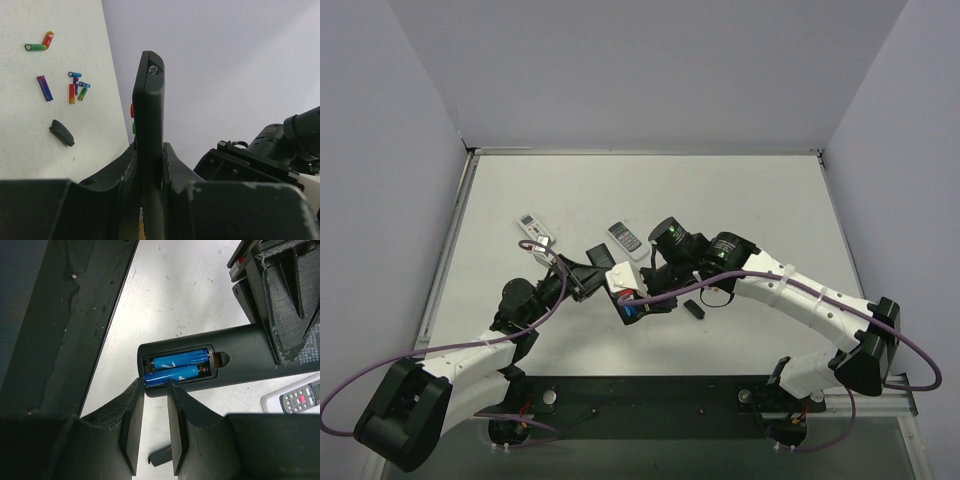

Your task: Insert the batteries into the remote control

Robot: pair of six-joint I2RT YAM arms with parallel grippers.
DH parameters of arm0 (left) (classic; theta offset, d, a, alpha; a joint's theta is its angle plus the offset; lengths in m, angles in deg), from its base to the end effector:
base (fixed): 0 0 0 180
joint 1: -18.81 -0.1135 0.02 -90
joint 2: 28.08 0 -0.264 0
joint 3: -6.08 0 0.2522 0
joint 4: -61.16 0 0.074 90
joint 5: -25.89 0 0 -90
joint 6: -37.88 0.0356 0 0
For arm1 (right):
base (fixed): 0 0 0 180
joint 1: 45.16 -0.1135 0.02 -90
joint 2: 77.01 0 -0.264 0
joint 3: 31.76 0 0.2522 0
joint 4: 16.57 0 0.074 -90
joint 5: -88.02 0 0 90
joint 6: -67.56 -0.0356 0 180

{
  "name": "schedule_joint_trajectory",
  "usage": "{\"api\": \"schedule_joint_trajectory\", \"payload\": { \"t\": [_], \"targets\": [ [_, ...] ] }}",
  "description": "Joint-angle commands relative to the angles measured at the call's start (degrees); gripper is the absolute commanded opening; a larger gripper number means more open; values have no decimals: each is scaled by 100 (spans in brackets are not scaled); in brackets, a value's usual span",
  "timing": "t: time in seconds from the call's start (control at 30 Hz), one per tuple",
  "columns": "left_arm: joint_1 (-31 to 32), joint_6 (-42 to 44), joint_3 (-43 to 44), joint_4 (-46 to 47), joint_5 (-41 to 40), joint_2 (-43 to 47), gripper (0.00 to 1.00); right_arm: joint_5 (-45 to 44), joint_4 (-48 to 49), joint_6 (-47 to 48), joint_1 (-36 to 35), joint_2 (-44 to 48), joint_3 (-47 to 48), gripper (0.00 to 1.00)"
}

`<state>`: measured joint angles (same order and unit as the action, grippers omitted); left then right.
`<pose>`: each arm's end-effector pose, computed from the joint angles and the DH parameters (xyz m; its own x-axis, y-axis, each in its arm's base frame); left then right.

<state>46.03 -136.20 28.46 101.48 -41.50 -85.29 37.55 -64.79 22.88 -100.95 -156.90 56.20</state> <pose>0.1631 -0.0993 0.2016 -0.7497 -0.6469 -0.1393 0.1633 0.0231 -0.9863 0.1504 0.2616 0.3434 0.3931 -0.3972 -0.8293 -0.8986 -0.3571 -0.2549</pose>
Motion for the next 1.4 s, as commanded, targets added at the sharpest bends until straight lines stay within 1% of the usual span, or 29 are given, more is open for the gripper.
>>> {"api": "schedule_joint_trajectory", "payload": {
  "t": [0.0,0.43,0.67,0.87,1.13,1.23,1.37],
  "targets": [
    [-6,-83,289,269,86,87,0,328,-114,161,33,-52,254,21],
    [-6,-101,280,260,86,131,0,2,-123,65,24,-254,315,21],
    [-6,-101,289,260,86,122,0,-7,-140,47,-55,-96,333,25],
    [-6,-101,307,260,94,114,0,-7,-131,47,-90,-131,350,25],
    [-6,-118,324,278,112,122,0,-94,-131,21,-99,-307,333,24],
    [-6,-153,333,287,121,149,0,-348,-123,-23,-107,-412,333,24],
    [-6,-188,333,269,103,201,0,-534,-96,-102,-116,-562,341,20]
  ]
}}
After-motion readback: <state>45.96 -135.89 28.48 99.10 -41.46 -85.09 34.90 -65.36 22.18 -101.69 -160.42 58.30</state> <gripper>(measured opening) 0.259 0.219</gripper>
